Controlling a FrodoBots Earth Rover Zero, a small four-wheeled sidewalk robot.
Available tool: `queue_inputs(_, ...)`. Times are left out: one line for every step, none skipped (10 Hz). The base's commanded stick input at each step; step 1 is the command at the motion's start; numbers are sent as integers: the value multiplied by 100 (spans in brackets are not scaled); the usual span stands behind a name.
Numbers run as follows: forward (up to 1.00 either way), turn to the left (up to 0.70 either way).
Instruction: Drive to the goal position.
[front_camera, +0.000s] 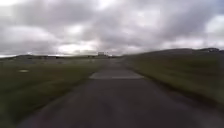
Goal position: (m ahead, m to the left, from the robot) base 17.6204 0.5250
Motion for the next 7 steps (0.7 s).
queue_inputs(100, 0)
queue_inputs(100, 0)
queue_inputs(100, 0)
queue_inputs(100, 0)
queue_inputs(100, 0)
queue_inputs(100, 0)
queue_inputs(100, 0)
